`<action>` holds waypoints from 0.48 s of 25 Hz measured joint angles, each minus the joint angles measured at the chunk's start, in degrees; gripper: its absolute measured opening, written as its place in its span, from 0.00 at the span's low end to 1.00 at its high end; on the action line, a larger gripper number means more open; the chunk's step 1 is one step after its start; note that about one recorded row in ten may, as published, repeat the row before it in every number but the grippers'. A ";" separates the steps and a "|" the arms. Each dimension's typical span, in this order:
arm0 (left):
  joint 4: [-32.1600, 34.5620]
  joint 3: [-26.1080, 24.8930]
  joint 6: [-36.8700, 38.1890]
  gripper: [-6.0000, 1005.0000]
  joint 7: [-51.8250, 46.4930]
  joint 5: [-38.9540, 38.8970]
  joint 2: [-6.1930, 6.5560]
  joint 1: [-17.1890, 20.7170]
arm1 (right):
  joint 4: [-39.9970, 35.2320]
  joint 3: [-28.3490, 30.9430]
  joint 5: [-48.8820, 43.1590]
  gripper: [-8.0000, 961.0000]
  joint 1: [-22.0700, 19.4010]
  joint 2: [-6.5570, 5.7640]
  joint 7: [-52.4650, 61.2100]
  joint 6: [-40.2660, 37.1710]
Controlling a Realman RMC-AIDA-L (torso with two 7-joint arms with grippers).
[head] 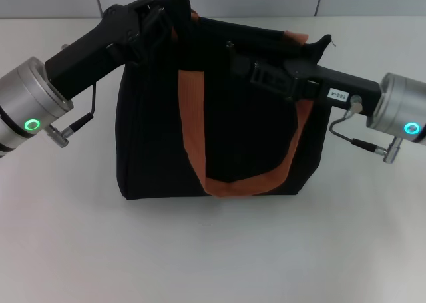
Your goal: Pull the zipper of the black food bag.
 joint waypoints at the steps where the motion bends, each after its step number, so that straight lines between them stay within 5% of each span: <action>1: 0.00 -0.01 -0.07 0.04 0.04 0.06 0.00 -0.17 | -0.02 -0.24 -0.05 0.33 0.36 0.00 0.00 0.26; 12: 0.00 -0.01 -1.16 0.04 0.09 0.14 0.00 -0.31 | -0.27 -1.63 -1.56 0.33 2.56 -0.01 -0.01 -0.74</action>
